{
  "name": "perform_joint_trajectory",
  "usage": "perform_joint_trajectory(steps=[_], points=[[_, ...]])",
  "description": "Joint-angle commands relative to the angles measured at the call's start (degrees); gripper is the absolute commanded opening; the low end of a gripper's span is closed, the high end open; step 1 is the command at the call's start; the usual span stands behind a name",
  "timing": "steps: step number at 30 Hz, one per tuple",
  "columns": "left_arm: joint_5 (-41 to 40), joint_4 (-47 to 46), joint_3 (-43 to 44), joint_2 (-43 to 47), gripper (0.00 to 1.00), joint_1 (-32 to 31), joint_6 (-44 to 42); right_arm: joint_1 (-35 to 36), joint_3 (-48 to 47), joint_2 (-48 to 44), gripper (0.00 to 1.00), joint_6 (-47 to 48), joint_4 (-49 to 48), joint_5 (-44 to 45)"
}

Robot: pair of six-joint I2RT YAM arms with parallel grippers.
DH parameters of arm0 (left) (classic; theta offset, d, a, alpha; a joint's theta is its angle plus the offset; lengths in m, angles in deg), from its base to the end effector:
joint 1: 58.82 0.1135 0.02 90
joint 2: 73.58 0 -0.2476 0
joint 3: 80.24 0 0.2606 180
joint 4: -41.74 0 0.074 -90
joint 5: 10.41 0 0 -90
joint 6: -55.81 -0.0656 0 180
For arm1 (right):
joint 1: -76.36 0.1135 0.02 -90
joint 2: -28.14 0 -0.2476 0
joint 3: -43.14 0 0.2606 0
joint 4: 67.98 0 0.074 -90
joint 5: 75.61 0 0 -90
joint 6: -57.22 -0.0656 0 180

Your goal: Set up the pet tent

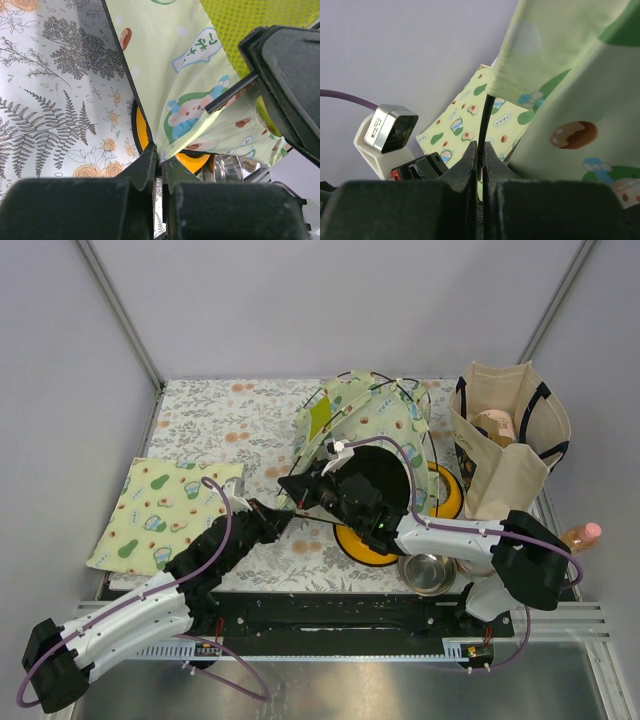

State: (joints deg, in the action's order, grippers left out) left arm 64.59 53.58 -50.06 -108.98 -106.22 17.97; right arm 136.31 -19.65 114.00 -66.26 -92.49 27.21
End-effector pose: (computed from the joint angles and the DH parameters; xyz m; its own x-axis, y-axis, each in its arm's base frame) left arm 0.1540 -0.1424 0.1929 -0.5511 -0.5277 -0.6464 0.1766 0.6834 -0.7084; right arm 0.2028 0.3215 0.2618 -0.3938 0.3934 -0.8307 -0.6183 0.5554 0.5561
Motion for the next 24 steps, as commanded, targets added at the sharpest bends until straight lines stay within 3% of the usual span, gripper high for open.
perform_joint_trajectory(steps=[1,24], points=[[-1.78,20.81,-4.29,-1.69,0.0,0.29,-0.14,-6.86,-2.56,-6.76,0.0,1.92,-14.91,19.69],[-2.31,22.13,-4.73,-0.38,0.0,0.29,1.54,-7.3,-0.54,-9.05,0.0,1.39,-15.79,19.78]])
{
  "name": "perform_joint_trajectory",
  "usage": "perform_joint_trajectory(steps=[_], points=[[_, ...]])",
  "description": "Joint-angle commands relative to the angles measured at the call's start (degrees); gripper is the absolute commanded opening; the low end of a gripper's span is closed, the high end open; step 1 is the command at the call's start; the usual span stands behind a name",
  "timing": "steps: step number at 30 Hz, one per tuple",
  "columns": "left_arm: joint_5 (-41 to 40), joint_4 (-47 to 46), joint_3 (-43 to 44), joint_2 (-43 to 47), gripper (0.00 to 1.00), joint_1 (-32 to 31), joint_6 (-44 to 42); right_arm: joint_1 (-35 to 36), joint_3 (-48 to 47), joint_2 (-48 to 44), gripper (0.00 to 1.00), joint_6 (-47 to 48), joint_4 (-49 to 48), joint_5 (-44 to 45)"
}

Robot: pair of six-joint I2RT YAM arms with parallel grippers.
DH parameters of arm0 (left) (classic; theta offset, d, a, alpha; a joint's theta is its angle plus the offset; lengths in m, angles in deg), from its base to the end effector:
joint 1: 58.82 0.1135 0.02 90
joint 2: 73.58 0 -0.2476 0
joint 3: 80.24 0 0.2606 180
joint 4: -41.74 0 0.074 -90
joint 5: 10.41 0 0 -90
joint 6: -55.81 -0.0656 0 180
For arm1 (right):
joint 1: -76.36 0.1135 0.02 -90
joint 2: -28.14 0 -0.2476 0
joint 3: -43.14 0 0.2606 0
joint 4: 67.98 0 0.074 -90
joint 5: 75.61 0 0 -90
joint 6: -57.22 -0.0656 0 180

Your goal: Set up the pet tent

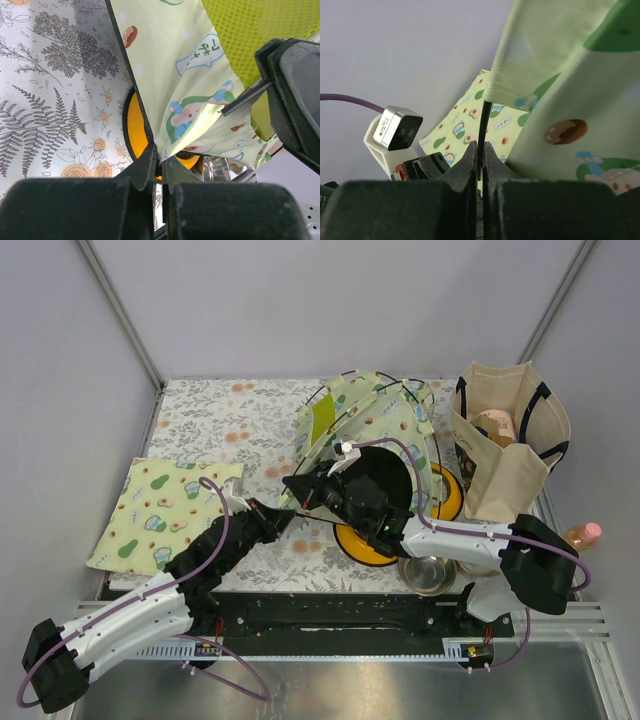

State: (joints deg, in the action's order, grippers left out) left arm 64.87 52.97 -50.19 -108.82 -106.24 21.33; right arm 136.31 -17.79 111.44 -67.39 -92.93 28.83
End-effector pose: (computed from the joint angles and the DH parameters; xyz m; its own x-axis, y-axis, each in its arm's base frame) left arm 0.1538 -0.1427 0.1939 -0.5594 -0.5696 -0.6022 0.1521 0.6437 -0.7500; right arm 0.1992 0.3116 0.2664 -0.3867 0.4300 -0.8158 -0.6000 0.5545 0.5767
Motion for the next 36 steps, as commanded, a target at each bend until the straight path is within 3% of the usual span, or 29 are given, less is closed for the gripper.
perform_joint_trajectory(steps=[1,22,36], points=[[-2.42,22.65,-4.6,-0.44,0.0,0.4,-1.74,-7.38,-2.48,-6.14,0.0,2.62,-15.44,18.43],[-2.33,22.74,-4.6,-0.44,0.0,0.31,-1.91,-7.47,-7.49,-0.43,0.0,4.73,-16.06,22.3],[-3.82,23.88,-3.72,0.0,0.0,0.31,-1.91,-7.47,-2.92,-3.67,0.0,5.87,-15.62,21.95]])
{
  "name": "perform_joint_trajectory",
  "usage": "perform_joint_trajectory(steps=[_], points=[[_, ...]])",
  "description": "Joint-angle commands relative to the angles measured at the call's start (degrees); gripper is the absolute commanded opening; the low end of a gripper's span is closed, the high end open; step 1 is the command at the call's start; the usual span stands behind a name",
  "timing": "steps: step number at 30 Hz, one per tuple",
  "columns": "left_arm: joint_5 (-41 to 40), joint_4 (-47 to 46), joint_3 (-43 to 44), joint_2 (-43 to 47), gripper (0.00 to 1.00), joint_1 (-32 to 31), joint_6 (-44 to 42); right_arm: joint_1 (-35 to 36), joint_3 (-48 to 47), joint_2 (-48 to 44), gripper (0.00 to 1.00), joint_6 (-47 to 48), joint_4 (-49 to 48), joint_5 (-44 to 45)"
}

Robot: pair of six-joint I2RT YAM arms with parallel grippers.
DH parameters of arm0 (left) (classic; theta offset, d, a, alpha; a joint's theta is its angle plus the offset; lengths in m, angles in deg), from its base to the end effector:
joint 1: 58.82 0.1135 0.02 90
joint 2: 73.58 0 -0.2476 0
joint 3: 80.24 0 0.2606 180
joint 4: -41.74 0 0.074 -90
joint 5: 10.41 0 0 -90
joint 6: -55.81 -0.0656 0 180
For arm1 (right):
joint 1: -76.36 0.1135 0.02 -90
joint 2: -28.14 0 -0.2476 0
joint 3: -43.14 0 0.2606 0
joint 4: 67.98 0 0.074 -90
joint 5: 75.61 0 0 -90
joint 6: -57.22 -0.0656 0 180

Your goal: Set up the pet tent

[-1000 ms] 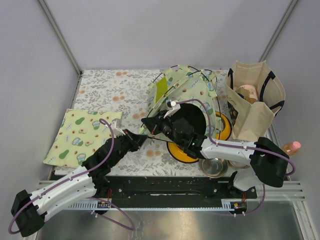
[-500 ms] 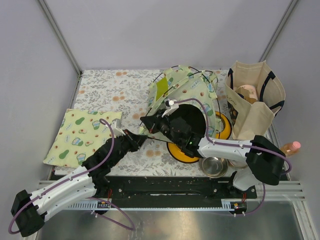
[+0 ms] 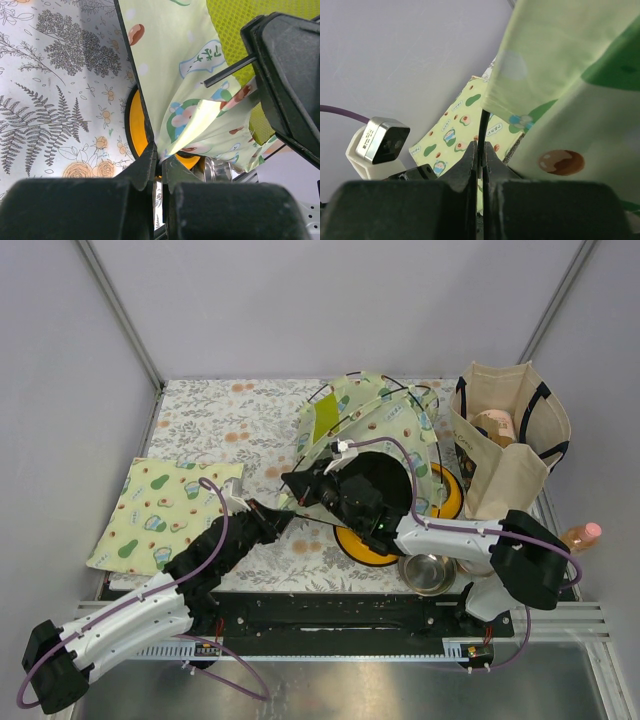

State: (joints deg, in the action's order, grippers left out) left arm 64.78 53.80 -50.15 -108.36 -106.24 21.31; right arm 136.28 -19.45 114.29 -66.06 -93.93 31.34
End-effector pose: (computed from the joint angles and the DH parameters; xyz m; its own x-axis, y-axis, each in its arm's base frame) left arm 0.1531 -0.1418 0.1938 -0.5606 -0.5674 -0.6031 0.1487 0.6475 -0.7474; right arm 0.2064 0.3183 0.2621 -0.3566 0.4316 -0.8286 -0.5814 0.5917 0.5584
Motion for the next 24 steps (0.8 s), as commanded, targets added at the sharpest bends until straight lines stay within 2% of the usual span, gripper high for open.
perform_joint_trajectory(steps=[1,24], points=[[-3.74,23.05,-3.77,-0.46,0.0,0.31,-1.89,-7.45,-1.0,-6.87,0.0,4.62,-14.18,19.18],[-4.18,22.09,-2.89,-2.04,0.0,0.4,-2.07,-7.45,2.52,-11.18,0.0,2.95,-10.57,14.34]])
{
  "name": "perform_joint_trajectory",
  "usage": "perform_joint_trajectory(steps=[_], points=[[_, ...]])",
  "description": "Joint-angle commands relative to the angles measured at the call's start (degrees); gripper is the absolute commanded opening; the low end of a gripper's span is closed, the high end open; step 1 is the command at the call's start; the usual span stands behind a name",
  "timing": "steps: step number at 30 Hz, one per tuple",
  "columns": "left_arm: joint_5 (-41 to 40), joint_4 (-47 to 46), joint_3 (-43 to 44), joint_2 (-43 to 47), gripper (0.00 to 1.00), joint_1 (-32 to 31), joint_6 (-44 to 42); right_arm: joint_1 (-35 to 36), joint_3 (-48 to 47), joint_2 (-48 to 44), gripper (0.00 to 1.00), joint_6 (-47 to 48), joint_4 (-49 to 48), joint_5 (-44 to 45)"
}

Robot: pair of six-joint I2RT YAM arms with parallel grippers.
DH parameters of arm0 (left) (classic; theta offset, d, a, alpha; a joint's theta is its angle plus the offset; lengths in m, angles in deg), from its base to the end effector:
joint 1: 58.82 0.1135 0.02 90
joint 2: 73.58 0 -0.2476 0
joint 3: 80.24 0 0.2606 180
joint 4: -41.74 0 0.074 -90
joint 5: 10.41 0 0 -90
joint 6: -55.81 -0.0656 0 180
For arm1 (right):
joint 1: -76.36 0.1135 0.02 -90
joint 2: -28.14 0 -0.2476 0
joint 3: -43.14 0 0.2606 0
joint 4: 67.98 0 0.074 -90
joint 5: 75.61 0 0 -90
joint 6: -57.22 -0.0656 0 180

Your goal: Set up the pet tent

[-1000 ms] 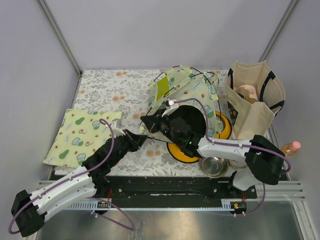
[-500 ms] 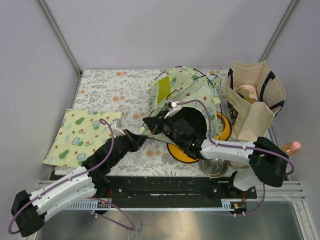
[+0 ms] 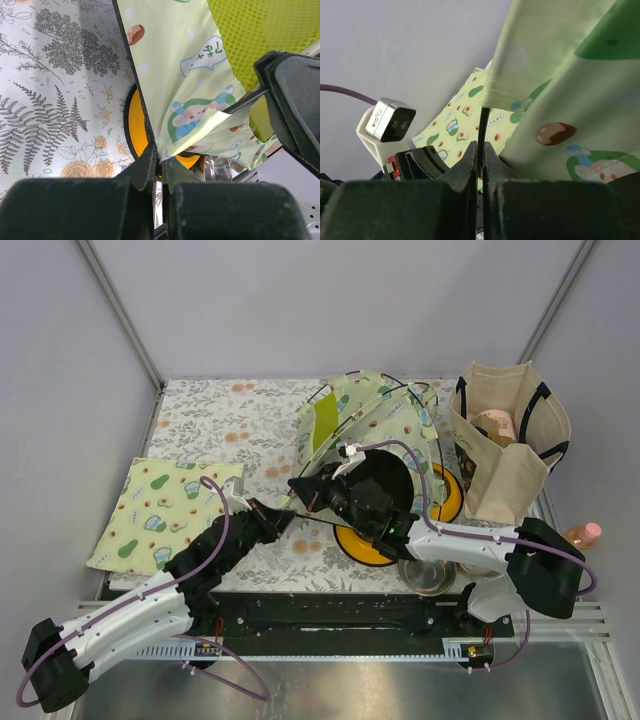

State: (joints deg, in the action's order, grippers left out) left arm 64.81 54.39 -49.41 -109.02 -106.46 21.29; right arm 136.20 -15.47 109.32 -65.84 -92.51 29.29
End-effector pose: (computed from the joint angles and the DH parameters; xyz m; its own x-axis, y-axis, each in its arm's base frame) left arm 0.1534 -0.1434 0.1953 -0.5667 -0.5609 -0.6035 0.1471 0.6519 -0.7439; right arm 0.1954 0.3028 0.2628 -0.3710 0.4109 -0.8328 -0.6014 0.5770 0.5526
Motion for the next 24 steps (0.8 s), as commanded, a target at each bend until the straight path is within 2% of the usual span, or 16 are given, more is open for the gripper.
perform_joint_trajectory(steps=[1,6,16,24], points=[[-4.11,21.58,-3.54,-1.39,0.0,0.53,-2.05,-7.36,-1.29,-6.3,0.0,2.65,-11.99,16.31],[-4.02,21.5,-3.37,-1.3,0.0,0.53,-2.4,-7.36,-1.11,-6.13,0.0,2.56,-11.55,14.46],[-1.83,18.42,-1.88,0.55,0.0,0.53,-8.46,-7.36,0.03,-0.42,0.0,5.11,-15.24,3.74],[-1.74,17.54,-1.35,1.16,0.0,0.53,-9.95,-7.36,0.74,0.46,0.0,5.2,-14.01,2.59]])
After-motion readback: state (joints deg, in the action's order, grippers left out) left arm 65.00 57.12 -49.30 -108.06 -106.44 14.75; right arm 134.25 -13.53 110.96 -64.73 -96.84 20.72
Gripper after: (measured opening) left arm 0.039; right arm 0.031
